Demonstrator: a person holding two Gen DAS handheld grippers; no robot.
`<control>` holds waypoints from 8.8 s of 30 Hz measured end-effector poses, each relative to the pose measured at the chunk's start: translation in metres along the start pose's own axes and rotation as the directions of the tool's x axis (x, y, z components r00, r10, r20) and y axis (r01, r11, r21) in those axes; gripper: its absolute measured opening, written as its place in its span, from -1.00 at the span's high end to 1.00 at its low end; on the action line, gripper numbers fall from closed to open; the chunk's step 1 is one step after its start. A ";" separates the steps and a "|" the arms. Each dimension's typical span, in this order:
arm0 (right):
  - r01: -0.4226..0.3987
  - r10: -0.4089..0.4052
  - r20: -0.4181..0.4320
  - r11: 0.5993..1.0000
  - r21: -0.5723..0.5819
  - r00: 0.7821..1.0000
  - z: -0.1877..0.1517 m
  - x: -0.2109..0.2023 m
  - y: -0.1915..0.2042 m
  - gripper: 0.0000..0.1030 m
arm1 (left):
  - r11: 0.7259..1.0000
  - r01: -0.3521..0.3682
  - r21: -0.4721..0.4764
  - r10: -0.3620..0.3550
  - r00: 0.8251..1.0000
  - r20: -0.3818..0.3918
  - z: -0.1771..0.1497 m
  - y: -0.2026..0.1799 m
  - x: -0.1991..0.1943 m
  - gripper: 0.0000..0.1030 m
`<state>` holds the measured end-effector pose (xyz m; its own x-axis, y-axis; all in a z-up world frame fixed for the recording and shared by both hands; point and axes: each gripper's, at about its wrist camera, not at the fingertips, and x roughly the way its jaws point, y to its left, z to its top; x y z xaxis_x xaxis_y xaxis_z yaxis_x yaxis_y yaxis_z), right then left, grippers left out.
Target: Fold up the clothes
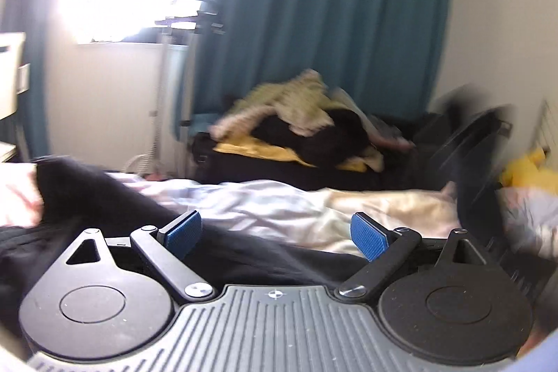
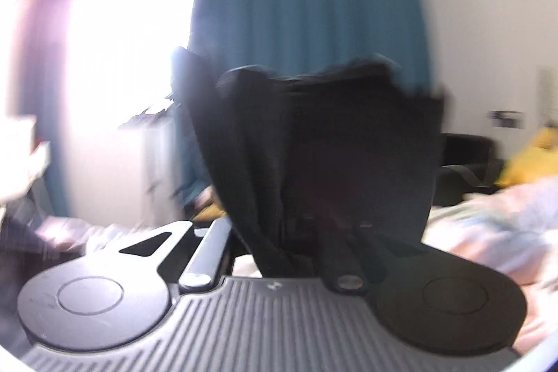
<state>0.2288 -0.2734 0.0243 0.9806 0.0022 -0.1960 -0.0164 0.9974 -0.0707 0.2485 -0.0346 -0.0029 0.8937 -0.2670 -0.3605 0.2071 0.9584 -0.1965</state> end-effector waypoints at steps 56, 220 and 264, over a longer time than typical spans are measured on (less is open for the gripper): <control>0.030 0.113 -0.179 0.761 0.648 0.977 -0.074 -0.032 -0.065 -0.76 | 0.991 0.041 0.127 -0.009 0.969 -0.247 -0.083 -0.012 0.012 -0.83; -0.468 0.404 -0.465 0.884 -0.024 0.787 -0.067 -0.133 0.194 0.98 | 0.687 0.050 -0.725 -0.098 0.995 -0.024 -0.062 0.152 -0.081 0.69; -0.126 0.454 -0.038 0.324 0.938 0.890 -0.110 -0.055 0.015 -0.58 | 0.670 0.176 -0.721 -0.259 0.966 -0.006 -0.049 0.138 -0.059 -0.94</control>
<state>0.1533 -0.2664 -0.0740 0.8579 0.4525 -0.2435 0.0546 0.3909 0.9188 0.2046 0.1083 -0.0530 0.8074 -0.5067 -0.3023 0.0088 0.5226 -0.8525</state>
